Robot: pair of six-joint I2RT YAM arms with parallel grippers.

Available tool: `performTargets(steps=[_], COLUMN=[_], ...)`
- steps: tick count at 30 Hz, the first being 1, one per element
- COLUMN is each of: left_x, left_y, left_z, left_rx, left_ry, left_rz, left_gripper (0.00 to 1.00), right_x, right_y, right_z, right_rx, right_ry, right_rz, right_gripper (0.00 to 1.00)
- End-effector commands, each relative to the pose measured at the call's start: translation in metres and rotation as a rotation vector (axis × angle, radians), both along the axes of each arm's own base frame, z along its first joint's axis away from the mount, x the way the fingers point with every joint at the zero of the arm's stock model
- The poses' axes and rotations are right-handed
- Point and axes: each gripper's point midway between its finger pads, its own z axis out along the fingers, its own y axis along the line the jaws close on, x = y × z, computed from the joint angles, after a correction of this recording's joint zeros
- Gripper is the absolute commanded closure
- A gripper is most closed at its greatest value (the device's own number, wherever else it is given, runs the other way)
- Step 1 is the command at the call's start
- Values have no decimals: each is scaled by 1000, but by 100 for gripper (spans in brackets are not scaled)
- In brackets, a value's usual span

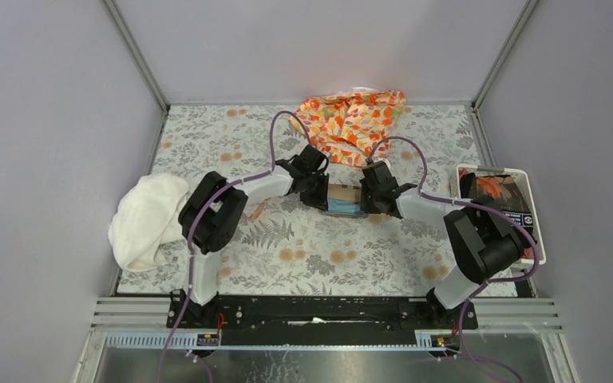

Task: Organize the sunglasses
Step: Place the glasses cleaning cloth in the sunglasses case.

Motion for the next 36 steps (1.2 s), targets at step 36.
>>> performTargets(steps=[36], left_x=[24], left_y=[136], left_z=[111], left_rx=[180], left_ry=[-249], left_rz=[488], left_gripper=[56], right_x=[-35], right_y=[10], right_z=[163], right_rx=[248], right_ry=[-149], right_rz=[42], right_gripper=[57])
